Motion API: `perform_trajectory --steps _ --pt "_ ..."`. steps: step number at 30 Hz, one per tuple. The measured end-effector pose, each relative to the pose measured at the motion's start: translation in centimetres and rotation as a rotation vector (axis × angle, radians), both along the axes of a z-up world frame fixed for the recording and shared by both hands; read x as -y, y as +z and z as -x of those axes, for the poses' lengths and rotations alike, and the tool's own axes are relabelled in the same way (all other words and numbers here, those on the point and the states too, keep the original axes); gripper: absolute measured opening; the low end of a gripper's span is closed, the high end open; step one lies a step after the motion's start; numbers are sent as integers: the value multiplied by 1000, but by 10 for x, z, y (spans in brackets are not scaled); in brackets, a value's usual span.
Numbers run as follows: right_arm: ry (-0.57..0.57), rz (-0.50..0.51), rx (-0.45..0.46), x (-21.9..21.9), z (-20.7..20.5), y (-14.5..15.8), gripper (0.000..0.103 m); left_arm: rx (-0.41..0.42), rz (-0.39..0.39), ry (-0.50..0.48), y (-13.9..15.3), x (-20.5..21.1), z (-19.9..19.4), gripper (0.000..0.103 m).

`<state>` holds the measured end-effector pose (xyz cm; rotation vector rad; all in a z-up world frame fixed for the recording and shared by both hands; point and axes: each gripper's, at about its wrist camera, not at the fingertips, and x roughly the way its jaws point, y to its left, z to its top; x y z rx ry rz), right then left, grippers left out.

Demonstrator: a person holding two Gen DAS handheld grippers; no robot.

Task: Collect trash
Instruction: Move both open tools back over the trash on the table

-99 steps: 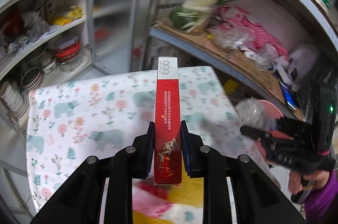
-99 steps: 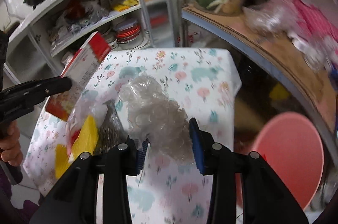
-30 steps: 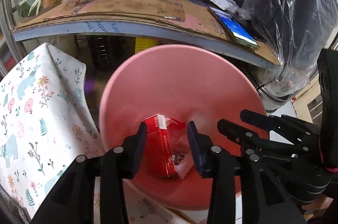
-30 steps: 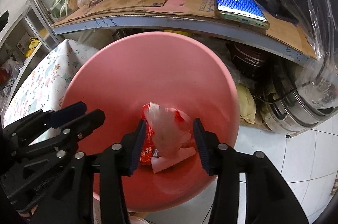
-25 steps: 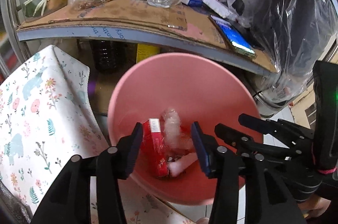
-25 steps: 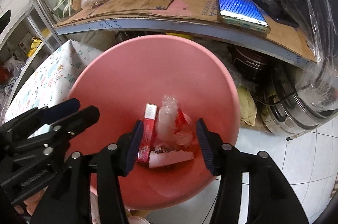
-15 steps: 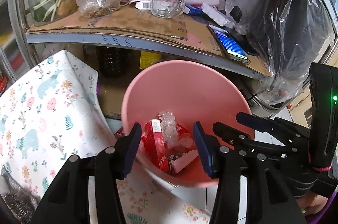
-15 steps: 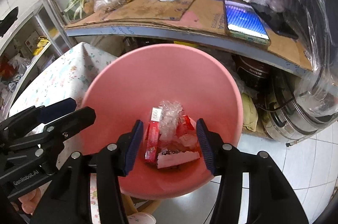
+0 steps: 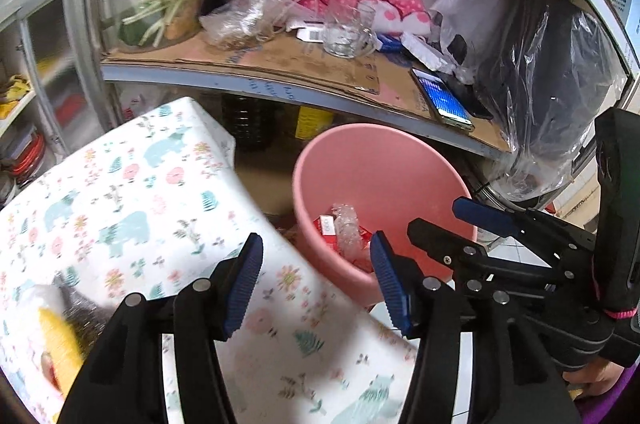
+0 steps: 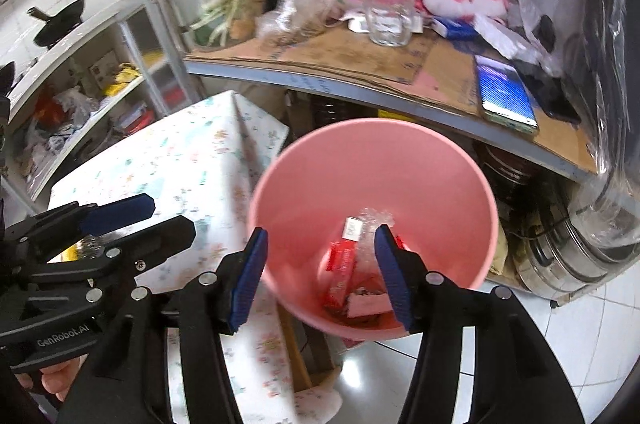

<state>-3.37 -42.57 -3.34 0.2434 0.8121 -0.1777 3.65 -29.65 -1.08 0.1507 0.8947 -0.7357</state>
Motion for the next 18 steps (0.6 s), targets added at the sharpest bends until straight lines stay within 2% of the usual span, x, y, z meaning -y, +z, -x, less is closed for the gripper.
perform_trajectory --steps 18 --pt "129 31 8 -64 7 13 56 7 -1 85 13 -72 24 59"
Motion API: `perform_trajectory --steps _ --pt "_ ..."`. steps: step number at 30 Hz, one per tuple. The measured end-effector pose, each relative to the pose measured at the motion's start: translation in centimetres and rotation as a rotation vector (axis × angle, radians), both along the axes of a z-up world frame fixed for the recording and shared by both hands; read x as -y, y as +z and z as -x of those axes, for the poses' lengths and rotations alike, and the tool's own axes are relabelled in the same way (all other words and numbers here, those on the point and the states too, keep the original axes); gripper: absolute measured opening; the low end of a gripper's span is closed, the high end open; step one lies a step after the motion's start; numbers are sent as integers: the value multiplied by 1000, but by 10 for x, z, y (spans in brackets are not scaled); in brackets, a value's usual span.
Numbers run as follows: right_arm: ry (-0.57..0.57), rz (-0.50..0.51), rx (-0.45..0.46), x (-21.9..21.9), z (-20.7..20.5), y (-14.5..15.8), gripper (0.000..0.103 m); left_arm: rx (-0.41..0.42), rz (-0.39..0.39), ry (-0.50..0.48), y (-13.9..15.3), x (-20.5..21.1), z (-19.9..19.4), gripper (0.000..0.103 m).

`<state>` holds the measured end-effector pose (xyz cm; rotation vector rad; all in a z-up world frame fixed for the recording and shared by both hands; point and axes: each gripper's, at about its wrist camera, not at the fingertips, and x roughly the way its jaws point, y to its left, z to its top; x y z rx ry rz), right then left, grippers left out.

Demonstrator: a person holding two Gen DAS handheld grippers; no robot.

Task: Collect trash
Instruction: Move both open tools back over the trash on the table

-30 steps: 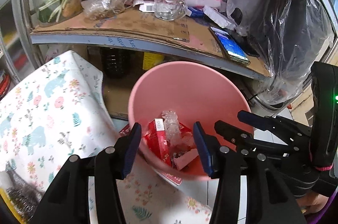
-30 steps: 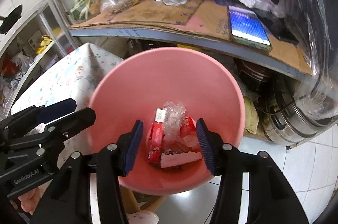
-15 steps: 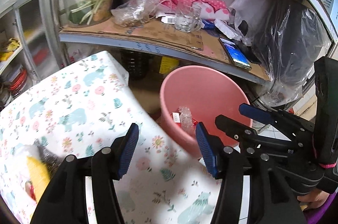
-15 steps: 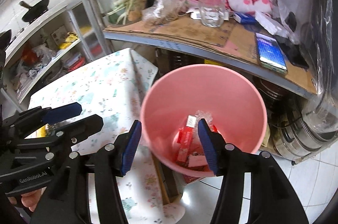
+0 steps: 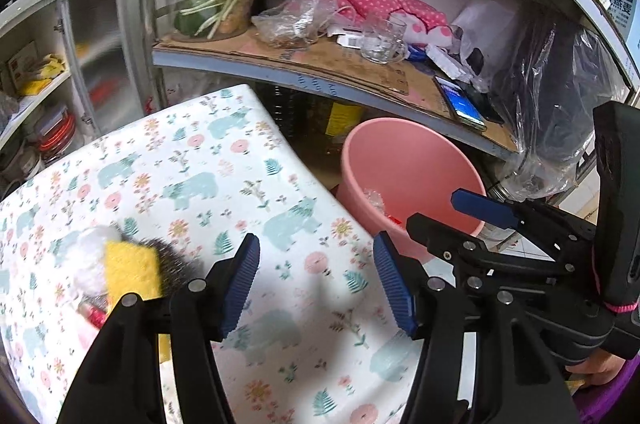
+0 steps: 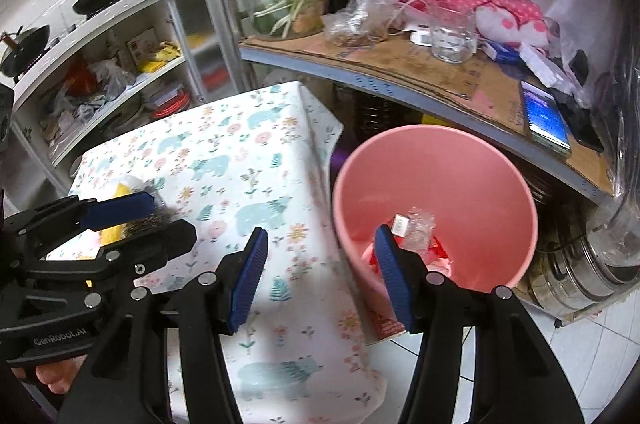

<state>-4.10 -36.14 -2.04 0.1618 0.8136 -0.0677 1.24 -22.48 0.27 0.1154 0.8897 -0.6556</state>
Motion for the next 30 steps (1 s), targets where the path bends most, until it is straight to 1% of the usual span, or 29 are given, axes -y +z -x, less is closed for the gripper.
perform_trajectory --steps 11,22,30 --pt "78 1 -20 -38 -2 -4 56 6 -23 87 0 -52 7 59" --pt "161 -17 -42 -74 -10 -11 56 -18 -71 207 -15 -115 13 59" --pt "231 -27 -43 -105 -14 -15 56 -28 -74 294 -26 -157 17 59"
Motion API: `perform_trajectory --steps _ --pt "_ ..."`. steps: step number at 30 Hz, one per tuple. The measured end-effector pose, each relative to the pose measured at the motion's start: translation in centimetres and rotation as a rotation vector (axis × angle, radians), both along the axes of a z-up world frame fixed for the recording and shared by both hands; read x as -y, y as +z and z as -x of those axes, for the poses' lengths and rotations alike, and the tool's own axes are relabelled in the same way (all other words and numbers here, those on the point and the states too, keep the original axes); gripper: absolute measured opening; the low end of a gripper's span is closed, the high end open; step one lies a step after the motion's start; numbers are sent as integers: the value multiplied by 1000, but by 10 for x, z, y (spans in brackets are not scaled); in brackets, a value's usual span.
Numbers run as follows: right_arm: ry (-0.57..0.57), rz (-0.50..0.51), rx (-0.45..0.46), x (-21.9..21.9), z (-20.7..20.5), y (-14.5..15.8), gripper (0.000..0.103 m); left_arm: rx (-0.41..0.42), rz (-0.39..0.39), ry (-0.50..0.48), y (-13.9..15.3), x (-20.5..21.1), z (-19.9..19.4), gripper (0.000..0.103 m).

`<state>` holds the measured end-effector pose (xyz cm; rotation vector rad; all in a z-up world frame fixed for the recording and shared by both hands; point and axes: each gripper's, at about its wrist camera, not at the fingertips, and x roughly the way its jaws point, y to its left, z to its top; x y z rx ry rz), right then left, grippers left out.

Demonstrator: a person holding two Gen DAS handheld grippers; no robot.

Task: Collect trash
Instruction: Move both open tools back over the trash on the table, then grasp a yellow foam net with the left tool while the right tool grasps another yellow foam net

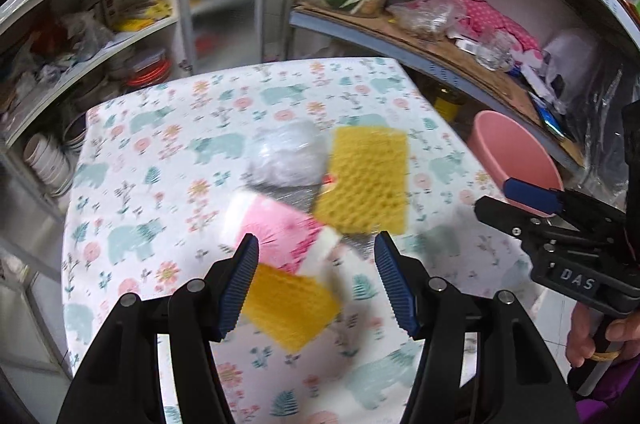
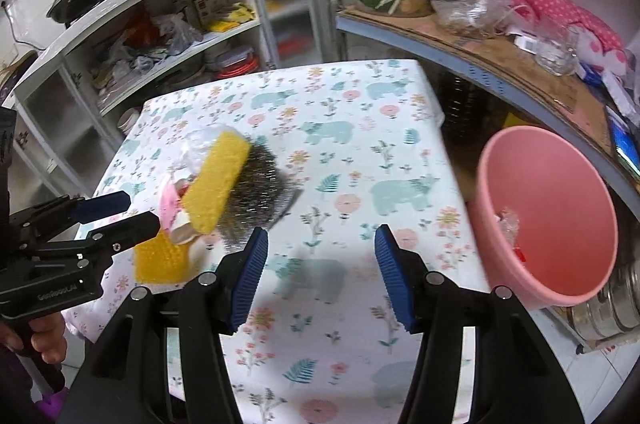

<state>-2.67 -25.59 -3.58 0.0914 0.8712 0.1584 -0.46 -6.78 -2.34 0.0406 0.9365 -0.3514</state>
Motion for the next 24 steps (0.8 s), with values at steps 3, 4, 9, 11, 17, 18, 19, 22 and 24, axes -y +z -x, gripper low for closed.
perform_trajectory --steps 3,4,9,11,17,18,19,22,24 --pt "24 2 -5 -10 -2 -2 56 -11 -6 30 -6 -13 0 59" --pt "31 2 -8 -13 -3 -4 56 -15 -11 39 -9 -17 0 59" --pt "65 -12 -24 -27 -8 -9 56 -22 -21 68 -16 -32 1 59" --pt "74 -15 -23 -31 -8 -9 56 -29 -23 77 -20 -37 -1 59" --pt "91 -13 -31 -39 -9 -11 56 -52 -24 87 -34 -46 -2 59" --pt "92 -13 -34 -40 -9 -11 56 -55 -18 84 -35 -48 -2 59" --pt "93 -15 -37 -41 -9 -12 56 -57 -12 80 -37 -49 0 59" --pt "101 -24 -38 -44 -9 -11 56 -58 -4 61 -40 -52 5 59" --pt "107 -28 -38 -47 -10 -12 56 -64 6 47 -43 -55 8 59"
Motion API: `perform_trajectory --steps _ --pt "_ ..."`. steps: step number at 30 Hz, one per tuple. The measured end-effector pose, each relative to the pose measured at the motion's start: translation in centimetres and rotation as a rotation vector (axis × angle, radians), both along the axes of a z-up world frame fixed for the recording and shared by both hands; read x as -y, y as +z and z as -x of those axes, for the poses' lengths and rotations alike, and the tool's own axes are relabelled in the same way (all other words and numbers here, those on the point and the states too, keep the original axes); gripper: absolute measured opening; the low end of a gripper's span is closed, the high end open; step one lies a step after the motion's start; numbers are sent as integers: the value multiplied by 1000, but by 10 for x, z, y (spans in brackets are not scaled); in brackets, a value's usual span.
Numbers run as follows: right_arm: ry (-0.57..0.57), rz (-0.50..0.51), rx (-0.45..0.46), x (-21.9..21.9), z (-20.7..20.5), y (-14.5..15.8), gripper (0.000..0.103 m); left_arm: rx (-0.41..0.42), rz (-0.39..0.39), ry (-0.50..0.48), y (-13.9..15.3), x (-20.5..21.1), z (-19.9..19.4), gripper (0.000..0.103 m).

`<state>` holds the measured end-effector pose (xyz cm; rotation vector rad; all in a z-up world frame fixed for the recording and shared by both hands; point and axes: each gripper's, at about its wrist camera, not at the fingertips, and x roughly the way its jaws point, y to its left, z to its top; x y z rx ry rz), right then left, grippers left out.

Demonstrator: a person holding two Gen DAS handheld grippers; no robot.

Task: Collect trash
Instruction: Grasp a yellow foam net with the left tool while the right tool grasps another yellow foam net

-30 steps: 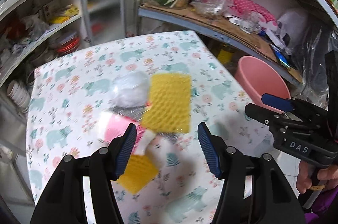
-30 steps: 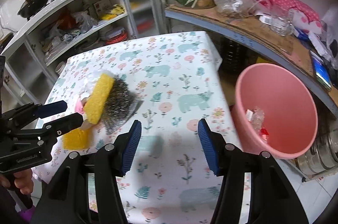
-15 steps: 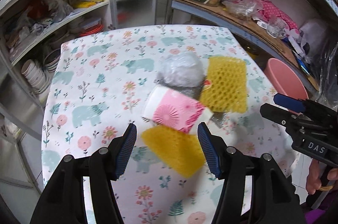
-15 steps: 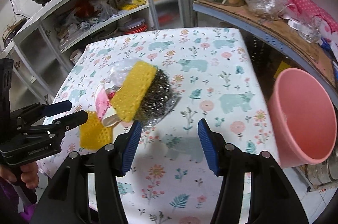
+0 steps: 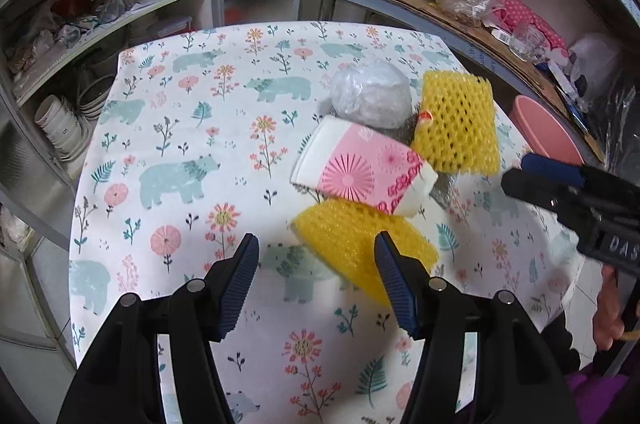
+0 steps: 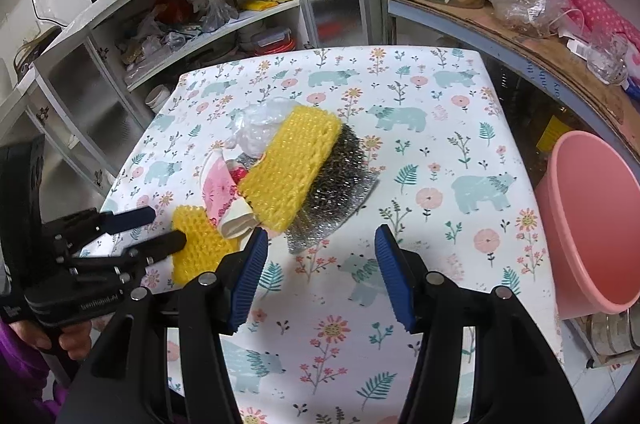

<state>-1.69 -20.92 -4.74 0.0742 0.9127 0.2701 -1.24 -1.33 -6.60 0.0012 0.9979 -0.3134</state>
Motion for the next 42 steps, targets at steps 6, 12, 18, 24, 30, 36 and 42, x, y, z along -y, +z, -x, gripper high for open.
perform_trajectory --steps 6,12,18,24,30,36,42 --pt "12 -9 -14 -3 -2 -3 56 1 64 -44 4 -7 7 59" --pt "1 -32 -17 3 -4 -5 56 -82 137 -43 -3 -3 0 58" --pt "6 -52 -12 5 -8 2 56 -152 144 -8 -13 9 -15 26" --pt "2 -99 -29 0 -20 5 56 -142 152 16 -10 0 -13 8" --pt "19 -96 -40 -13 -31 4 49 -98 117 54 3 -16 -8 8" --pt "51 -56 -38 -26 -33 0 9 -37 79 91 19 -29 -8 8" --pt "67 -93 31 -18 -20 18 7 -13 58 97 26 -33 -10 8"
